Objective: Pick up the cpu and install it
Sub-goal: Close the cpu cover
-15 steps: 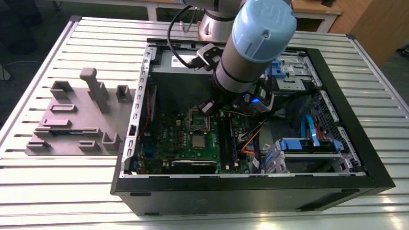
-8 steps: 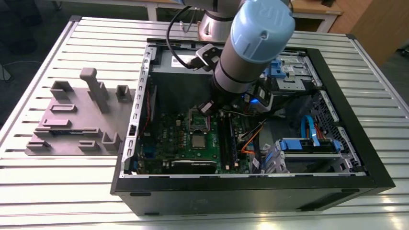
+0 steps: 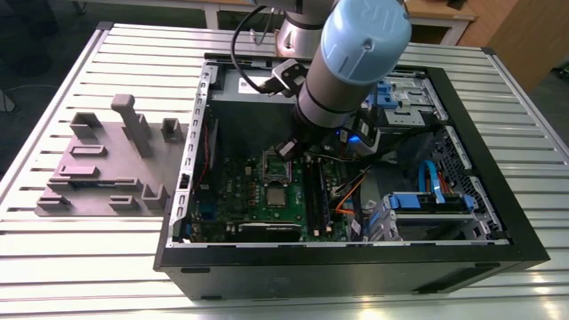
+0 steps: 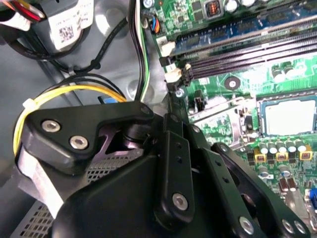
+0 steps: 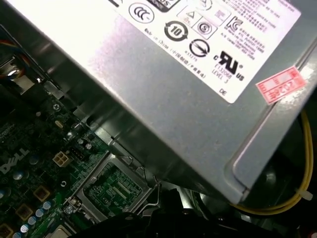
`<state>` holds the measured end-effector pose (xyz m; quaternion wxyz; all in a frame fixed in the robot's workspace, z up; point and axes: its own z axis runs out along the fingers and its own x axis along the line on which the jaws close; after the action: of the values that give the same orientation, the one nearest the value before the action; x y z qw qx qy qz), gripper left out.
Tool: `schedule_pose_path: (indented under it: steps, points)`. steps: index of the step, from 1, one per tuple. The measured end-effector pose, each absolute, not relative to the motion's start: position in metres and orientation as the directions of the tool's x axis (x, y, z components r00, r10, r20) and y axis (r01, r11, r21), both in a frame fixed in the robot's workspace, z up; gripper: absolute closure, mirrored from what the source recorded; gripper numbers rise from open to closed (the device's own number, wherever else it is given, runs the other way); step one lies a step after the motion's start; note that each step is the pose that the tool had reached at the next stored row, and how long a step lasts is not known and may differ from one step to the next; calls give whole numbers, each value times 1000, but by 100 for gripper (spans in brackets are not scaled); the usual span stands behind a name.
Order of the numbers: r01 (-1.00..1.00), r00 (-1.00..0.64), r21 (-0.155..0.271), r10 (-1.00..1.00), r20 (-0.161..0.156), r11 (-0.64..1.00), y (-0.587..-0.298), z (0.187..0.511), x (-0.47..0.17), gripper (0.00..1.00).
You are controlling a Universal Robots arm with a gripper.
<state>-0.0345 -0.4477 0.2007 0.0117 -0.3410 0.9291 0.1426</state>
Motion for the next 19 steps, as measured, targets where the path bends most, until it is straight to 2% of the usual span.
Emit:
schedule_pose_path:
  steps: [7, 19]
  points:
    - [-637, -767, 221, -636, -88, 738, -448, 201, -35, 90]
    - [-637, -767, 219, -636, -86, 739, -448, 210, -36, 90]
